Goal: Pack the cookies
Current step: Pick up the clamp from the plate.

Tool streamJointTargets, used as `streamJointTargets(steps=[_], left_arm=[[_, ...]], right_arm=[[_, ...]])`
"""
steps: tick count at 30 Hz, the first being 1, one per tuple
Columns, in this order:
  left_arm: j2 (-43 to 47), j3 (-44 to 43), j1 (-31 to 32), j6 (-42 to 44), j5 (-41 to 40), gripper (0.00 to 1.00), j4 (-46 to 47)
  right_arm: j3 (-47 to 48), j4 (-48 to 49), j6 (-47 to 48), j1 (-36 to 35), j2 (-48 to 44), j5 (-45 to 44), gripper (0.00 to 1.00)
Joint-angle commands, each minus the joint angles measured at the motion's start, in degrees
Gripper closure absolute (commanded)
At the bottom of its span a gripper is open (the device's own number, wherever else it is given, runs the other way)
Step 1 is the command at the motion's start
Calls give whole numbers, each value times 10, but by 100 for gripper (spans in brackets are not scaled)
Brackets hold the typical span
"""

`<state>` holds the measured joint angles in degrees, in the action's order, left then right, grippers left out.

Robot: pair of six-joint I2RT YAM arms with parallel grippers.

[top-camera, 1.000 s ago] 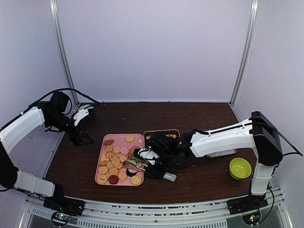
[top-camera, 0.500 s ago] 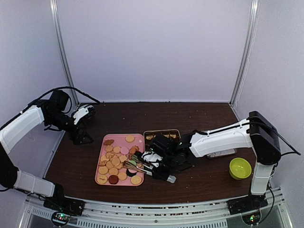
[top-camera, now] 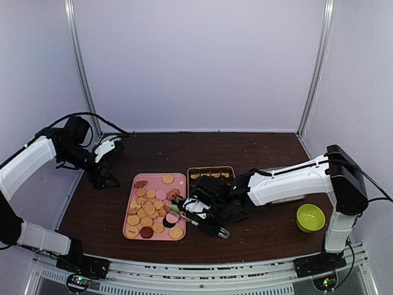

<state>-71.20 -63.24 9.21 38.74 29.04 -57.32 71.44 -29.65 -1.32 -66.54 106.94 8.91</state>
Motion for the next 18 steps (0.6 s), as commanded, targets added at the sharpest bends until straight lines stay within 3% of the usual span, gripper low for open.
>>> streamJointTargets(steps=[1,10,18], left_arm=[[35,-15,20,56,23,5,-62],[173,-78,54,206,65,7,-228],[214,-66,138,201,24,18,-186]], right_arm=[[54,-40,15,-22,-49,-20,100],[175,-123,28,-67,-55,5,100],[292,-163,33,-89,1,11,100]])
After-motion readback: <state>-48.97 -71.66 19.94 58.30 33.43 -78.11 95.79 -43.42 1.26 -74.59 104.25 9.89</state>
